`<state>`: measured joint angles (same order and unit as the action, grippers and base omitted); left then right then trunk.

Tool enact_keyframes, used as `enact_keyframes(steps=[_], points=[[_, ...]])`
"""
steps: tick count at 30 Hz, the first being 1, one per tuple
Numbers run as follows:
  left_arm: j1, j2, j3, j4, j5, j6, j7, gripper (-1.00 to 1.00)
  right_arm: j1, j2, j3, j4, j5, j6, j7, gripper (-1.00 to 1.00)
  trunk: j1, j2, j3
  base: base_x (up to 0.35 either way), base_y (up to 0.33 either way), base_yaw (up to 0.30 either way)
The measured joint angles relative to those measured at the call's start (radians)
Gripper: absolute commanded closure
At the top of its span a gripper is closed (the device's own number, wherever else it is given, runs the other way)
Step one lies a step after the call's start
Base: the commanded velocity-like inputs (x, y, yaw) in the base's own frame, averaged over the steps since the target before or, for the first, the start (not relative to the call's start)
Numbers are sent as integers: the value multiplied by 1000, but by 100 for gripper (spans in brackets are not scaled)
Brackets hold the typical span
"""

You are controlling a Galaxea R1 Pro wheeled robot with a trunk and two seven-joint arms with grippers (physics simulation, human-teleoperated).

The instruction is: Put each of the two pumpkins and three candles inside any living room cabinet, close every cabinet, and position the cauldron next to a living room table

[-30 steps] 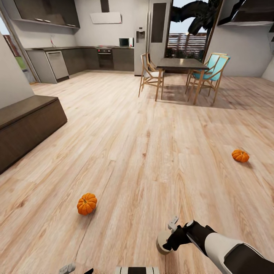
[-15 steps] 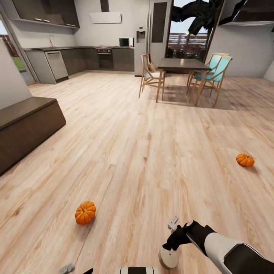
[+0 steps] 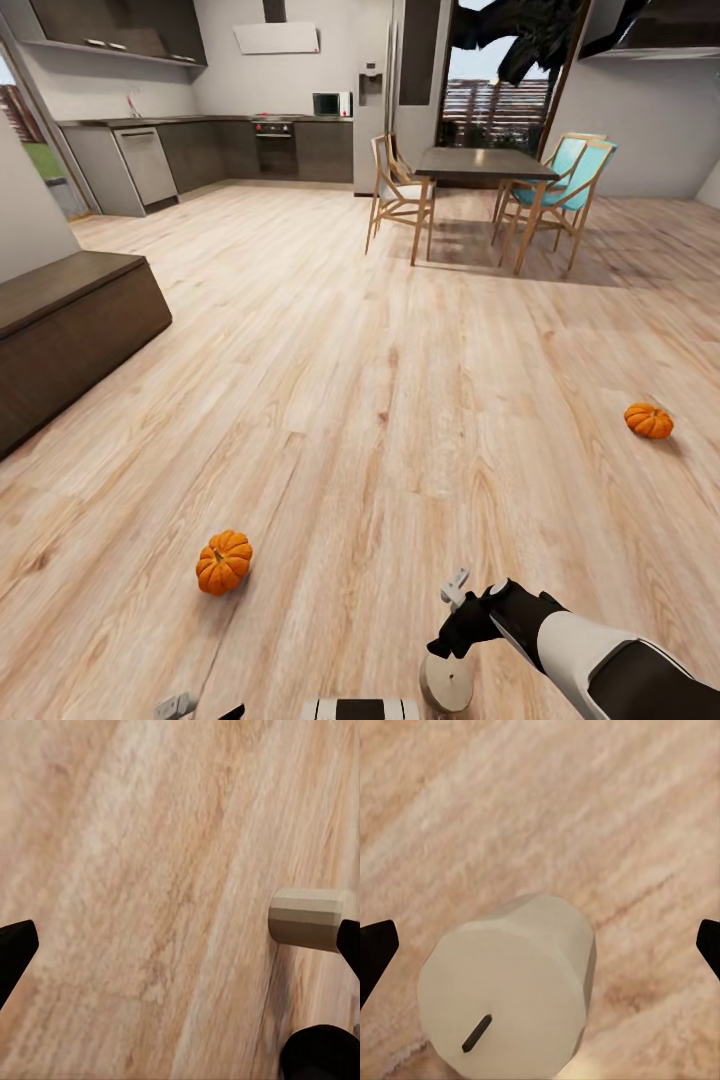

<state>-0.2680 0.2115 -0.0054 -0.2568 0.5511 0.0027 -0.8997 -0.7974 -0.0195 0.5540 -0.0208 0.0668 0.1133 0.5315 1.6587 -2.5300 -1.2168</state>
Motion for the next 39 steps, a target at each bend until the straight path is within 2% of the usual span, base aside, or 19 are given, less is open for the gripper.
enact_keyframes(steps=[2,7,11,16,30,34,39], points=[[0,0,0,0,0,0,0,-100,0,0,0,0,0,0,0,-100,0,0,0,0,0,0],[0,0,0,0,0,0,-1,-100,0,0,1,0,0,0,0,-100,2,-1,-19,0,0,0],[0,0,0,0,0,0,0,-100,0,4,8,0,0,-1,-3,-100,2,-1,-19,0,0,0],[0,0,1,0,0,0,1,-100,0,8,15,0,2,0,-9,-100,5,-2,-39,0,0,0],[0,1,1,0,0,0,1,-100,1,9,15,5,2,0,-15,-100,5,-3,-46,0,0,0],[0,1,1,0,0,1,1,-100,1,9,15,7,0,0,-15,-100,7,-4,-62,0,0,0],[0,2,1,0,0,1,1,-100,1,9,14,11,-1,0,-15,-100,7,-4,-62,0,0,0]])
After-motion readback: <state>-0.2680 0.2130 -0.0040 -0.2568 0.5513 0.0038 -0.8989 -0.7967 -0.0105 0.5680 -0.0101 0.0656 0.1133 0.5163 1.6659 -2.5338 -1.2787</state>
